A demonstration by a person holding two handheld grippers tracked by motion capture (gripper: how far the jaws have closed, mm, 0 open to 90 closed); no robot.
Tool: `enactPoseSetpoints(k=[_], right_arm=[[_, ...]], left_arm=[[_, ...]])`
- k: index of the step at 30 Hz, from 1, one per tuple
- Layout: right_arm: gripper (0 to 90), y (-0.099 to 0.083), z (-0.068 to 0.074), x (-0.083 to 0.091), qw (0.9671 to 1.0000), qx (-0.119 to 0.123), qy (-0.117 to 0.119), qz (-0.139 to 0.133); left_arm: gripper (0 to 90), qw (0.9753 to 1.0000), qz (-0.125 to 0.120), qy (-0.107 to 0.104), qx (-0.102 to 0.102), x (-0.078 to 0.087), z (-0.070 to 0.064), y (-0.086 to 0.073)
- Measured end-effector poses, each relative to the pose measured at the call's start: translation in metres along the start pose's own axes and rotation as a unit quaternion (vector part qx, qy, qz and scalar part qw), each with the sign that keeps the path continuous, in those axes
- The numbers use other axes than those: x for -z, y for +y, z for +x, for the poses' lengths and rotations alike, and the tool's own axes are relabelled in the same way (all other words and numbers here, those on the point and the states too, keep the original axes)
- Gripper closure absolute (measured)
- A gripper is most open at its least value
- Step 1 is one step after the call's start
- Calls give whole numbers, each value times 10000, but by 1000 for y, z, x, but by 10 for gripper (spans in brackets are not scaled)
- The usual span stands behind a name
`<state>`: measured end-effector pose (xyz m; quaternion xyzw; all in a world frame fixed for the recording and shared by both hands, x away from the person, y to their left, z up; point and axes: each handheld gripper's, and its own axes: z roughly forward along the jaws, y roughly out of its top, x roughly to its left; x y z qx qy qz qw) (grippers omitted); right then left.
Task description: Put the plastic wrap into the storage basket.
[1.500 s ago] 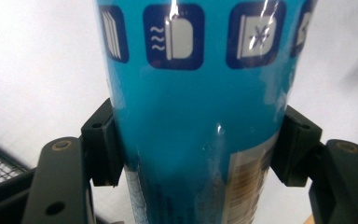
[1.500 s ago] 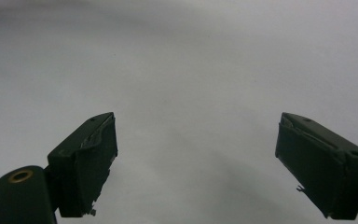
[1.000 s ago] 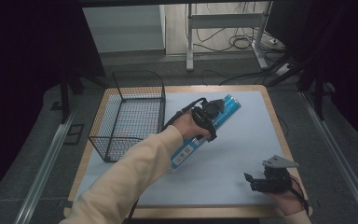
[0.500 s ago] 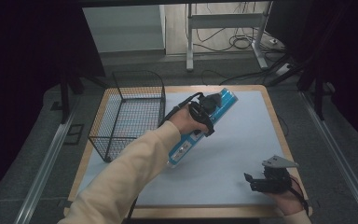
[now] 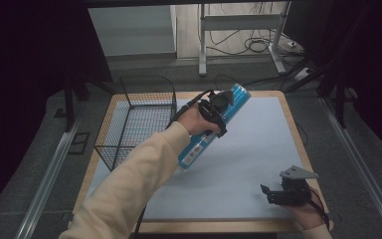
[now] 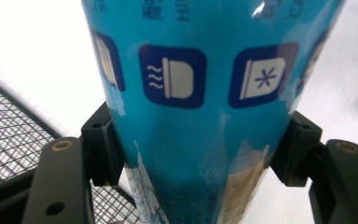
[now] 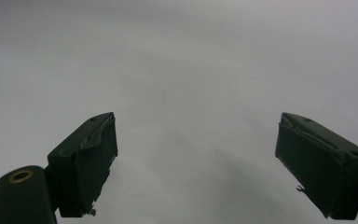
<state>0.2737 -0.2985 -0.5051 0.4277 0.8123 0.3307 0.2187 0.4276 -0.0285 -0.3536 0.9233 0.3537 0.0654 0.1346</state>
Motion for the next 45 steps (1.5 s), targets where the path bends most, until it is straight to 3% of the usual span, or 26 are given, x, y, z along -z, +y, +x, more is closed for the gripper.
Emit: enactPoseSetpoints(k=[7,20,36,45], right_arm=[[131,0,0,0,10000,-3,5,11],[131,0,-1,0,10000,-11,-15,12],[131,0,-3,0,10000,-37,-28,24],[131,0,-4,1,10000,-63,-43,-5]], left_arm=[[315,9999,-81,47,143,12,12,5],[315,9994,-57,259,207,28,31,11],[315,9989,-100,345,289,45,45,6],[315,9979,-240,449,398,67,57,0]])
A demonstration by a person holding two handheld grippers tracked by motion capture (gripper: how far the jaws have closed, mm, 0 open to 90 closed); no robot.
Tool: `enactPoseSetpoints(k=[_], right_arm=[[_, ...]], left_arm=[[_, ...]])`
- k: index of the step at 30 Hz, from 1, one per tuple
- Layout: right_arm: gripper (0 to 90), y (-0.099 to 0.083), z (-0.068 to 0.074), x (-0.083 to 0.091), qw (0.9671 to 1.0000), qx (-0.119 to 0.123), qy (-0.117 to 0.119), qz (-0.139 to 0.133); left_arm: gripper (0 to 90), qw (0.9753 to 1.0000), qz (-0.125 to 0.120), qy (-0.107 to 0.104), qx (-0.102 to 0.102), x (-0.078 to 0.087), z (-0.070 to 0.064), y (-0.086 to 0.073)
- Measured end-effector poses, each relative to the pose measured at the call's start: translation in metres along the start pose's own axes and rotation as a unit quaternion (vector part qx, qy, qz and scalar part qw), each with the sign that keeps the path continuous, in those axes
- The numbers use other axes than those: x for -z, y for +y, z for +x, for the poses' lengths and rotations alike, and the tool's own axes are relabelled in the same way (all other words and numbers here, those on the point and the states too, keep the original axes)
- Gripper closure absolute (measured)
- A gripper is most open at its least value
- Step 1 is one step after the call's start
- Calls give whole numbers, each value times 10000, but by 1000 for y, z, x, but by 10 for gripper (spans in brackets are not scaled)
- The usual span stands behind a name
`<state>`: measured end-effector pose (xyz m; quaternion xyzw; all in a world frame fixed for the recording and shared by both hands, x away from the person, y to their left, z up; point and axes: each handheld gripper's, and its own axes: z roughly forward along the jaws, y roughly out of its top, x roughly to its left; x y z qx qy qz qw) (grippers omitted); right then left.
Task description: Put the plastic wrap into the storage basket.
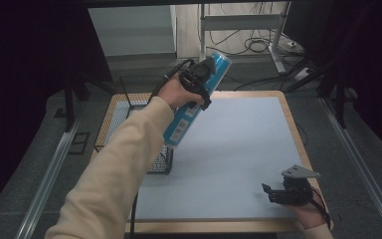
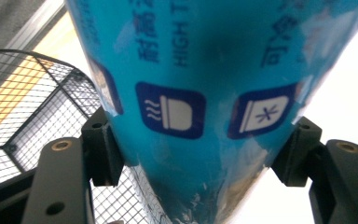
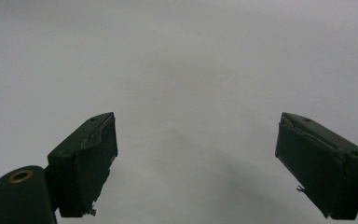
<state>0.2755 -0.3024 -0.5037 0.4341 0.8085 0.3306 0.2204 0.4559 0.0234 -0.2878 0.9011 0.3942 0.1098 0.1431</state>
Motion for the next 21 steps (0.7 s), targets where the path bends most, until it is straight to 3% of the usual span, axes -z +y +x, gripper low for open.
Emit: enactPoseSetpoints(k=[6,11,21], right_arm=[[131,0,0,0,10000,-1,-9,5],[131,-1,-1,-1,10000,13,-7,12],[131,0,0,-1,10000,11,-5,33]], left_arm=[[315,9999,-25,69,122,9,13,-4],[315,9997,83,169,167,11,23,-12],[315,9988,52,210,430,14,42,-29]])
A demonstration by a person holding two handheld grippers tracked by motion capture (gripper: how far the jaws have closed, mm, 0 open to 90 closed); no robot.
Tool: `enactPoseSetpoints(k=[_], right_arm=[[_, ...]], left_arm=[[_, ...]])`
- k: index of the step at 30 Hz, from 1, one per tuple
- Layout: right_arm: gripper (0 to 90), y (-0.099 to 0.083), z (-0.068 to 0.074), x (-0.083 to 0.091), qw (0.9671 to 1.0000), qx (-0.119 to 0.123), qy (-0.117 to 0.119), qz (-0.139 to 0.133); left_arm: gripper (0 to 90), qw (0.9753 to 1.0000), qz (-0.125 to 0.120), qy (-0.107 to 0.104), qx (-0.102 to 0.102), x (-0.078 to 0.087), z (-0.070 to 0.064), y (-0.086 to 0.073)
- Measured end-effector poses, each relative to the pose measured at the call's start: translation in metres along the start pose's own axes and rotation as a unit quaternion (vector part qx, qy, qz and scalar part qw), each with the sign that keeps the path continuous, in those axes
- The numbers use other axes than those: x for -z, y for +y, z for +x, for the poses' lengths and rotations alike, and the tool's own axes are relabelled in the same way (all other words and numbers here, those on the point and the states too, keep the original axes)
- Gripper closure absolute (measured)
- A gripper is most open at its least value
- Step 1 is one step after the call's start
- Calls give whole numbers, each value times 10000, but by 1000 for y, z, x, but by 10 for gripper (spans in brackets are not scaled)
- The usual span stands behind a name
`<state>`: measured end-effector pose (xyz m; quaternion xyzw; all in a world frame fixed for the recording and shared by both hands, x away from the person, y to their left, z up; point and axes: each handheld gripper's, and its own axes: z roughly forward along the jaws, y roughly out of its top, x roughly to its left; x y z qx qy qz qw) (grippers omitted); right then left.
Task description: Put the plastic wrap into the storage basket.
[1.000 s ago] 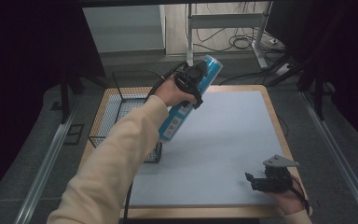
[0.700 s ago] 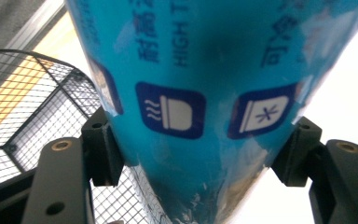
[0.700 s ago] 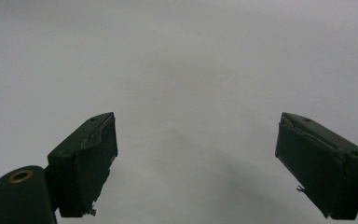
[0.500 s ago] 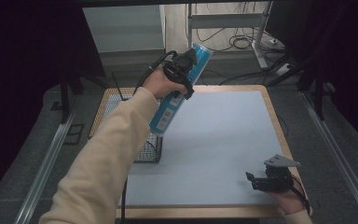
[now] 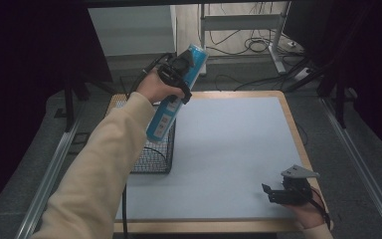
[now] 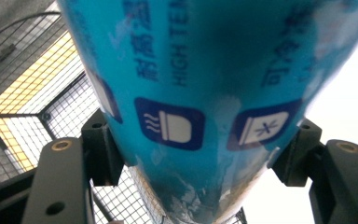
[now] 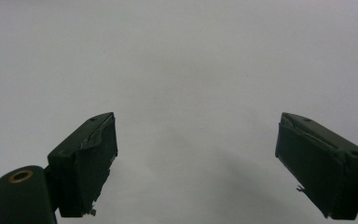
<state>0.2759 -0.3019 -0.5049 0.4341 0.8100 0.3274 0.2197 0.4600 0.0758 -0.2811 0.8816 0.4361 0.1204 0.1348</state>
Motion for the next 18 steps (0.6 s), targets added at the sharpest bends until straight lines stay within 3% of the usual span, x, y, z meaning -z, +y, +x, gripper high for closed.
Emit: enactPoseSetpoints(k=[18], right_arm=[[131,2,3,0,10000,54,40,-34]], left_arm=[[315,9990,149,150,383,-26,33,-23]])
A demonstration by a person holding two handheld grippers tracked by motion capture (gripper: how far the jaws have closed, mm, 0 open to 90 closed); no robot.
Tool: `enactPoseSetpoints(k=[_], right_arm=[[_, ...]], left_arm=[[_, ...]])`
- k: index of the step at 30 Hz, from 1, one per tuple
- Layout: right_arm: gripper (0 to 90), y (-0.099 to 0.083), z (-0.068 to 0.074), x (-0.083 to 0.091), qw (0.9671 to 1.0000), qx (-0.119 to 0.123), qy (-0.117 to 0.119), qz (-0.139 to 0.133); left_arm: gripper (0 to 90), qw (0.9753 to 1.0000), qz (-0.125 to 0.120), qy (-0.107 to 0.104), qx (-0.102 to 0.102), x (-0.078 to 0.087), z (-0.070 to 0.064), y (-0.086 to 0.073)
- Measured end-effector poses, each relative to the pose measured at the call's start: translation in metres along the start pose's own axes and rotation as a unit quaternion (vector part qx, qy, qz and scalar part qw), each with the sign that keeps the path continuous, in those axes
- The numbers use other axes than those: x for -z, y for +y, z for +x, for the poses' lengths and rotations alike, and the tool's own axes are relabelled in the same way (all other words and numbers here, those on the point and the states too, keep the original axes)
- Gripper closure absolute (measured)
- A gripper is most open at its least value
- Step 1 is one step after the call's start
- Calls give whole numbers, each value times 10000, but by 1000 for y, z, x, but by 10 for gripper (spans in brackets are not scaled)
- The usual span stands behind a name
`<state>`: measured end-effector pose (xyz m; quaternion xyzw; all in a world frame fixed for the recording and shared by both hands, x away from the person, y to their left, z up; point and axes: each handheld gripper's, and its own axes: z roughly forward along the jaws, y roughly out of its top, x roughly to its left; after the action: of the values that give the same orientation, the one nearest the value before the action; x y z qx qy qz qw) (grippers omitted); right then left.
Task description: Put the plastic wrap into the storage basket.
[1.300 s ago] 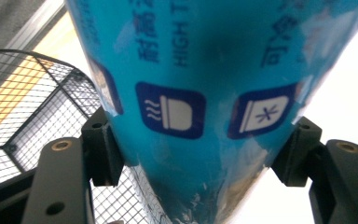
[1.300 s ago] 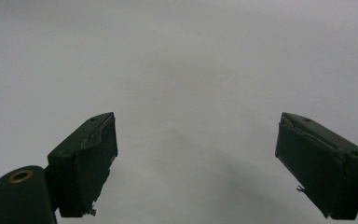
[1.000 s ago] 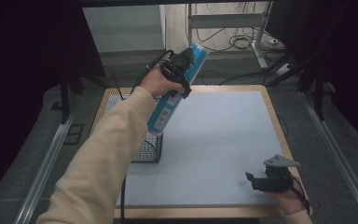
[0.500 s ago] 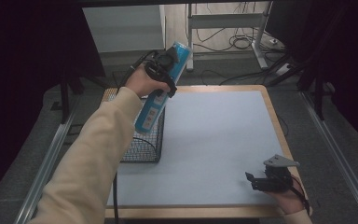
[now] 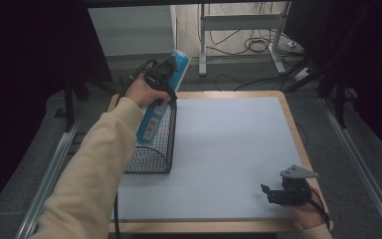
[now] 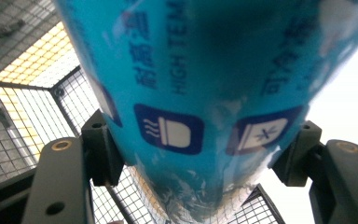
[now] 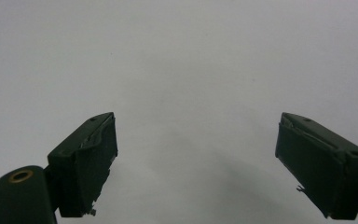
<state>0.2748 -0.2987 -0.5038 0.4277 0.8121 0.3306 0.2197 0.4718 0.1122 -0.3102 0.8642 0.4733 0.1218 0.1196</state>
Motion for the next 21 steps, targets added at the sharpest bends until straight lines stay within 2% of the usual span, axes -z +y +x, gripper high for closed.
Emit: enactPoseSetpoints(k=[8,11,13,21], right_arm=[[131,-1,-1,-1,10000,-17,-14,10],[131,-1,-2,-1,10000,-11,-25,16],[131,-1,-2,-1,10000,-10,-27,30],[131,-2,-3,-2,10000,-31,-56,58]], left_arm=[[315,9999,68,59,120,-17,9,-4],[315,9998,103,135,72,-25,10,-5],[315,9997,188,92,98,-33,12,-5],[315,9994,268,47,200,-54,20,-6]])
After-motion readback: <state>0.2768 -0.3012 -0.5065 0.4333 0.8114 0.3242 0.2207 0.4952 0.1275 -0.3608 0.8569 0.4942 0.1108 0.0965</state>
